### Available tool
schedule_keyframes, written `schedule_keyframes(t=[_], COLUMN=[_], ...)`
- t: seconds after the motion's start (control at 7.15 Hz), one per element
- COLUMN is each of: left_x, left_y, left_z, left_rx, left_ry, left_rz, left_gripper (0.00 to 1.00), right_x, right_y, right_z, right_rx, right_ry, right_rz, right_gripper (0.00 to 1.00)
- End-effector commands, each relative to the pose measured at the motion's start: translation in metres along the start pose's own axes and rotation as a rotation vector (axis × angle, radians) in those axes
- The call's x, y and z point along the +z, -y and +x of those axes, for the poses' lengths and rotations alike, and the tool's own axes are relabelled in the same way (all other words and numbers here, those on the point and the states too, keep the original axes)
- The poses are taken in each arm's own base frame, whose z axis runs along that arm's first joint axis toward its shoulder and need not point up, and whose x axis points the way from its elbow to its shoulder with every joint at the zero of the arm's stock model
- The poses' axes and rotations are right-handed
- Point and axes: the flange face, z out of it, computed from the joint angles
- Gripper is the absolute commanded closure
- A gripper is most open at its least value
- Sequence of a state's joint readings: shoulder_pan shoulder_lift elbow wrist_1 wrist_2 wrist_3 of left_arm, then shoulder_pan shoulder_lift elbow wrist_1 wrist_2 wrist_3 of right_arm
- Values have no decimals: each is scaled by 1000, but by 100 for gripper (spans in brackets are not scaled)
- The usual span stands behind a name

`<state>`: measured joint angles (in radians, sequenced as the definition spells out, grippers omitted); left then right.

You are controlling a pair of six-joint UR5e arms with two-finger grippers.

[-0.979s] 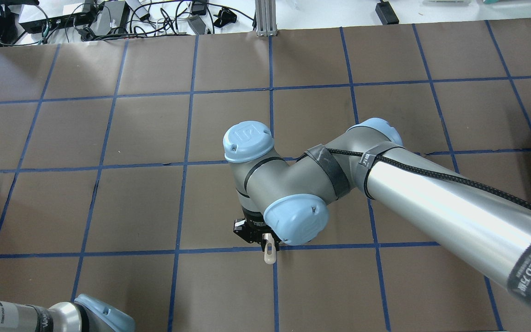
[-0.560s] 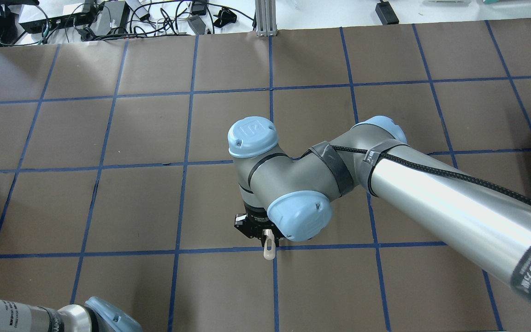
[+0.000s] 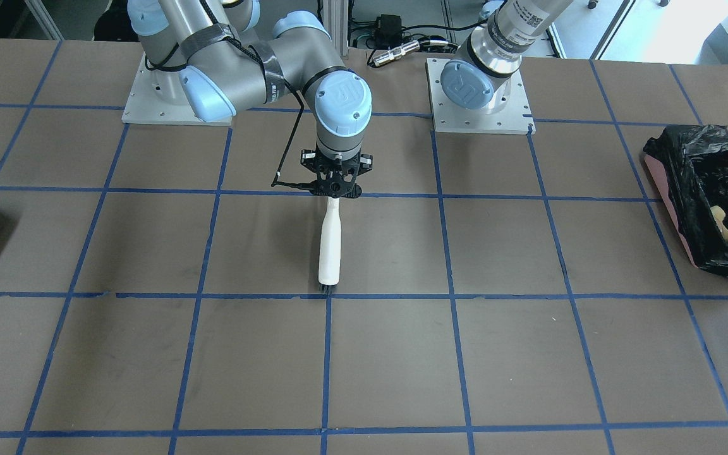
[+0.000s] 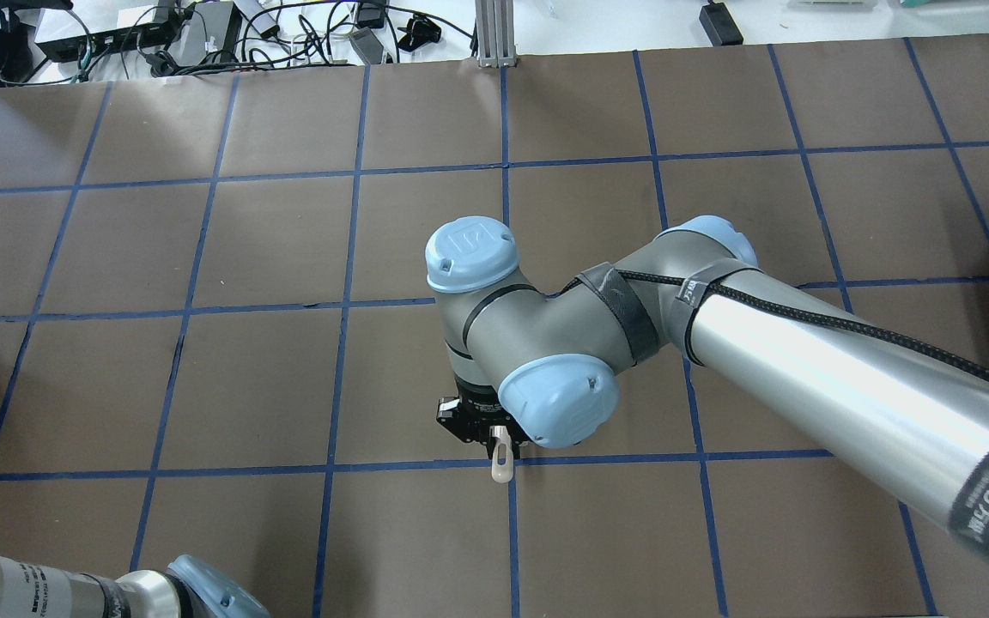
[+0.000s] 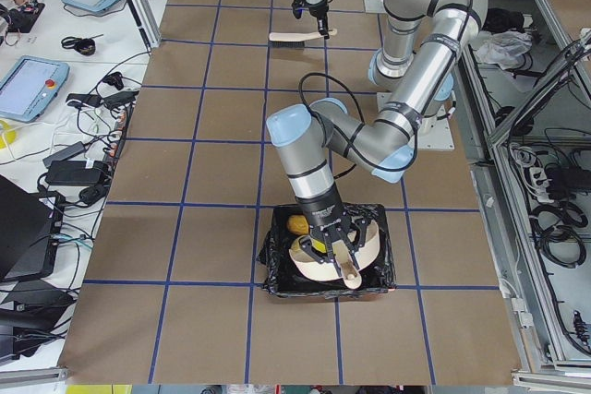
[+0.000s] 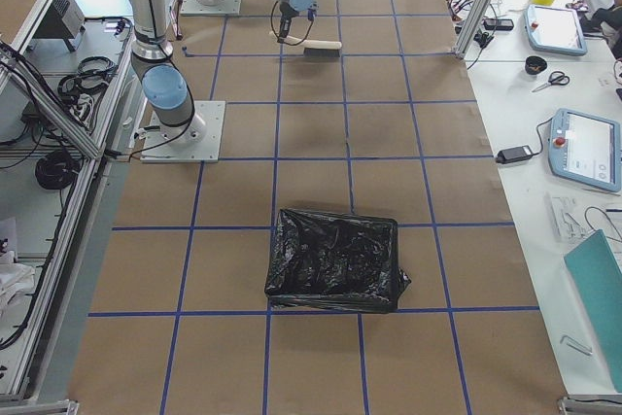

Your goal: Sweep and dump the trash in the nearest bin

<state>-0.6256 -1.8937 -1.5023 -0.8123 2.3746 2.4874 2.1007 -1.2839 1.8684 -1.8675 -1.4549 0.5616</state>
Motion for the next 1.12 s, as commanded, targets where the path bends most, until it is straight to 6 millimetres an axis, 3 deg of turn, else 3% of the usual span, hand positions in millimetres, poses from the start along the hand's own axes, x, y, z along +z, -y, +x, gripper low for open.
schedule_keyframes(t=[0.0, 0.56, 0.7, 0.84, 0.98], left_x=[-44, -61, -67, -76, -76], left_y=[19, 32, 38, 45, 47], left_z=[-9, -5, -6, -1, -1], left_rx=[-3, -23, -18, -25, 11], left_ry=[24, 63, 72, 84, 80], left_rz=[-98, -175, -192, -221, -221], left_gripper=[100, 100, 100, 100, 100], right_x=[0, -3, -24, -64, -114], right_y=[2, 4, 13, 30, 32], right_z=[-1, -2, -2, -2, 1], right_rx=[-4, -4, -1, 12, 21], right_ry=[6, 10, 32, 83, 102], right_rz=[14, 20, 82, 156, 184], right_gripper=[25, 24, 23, 20, 22])
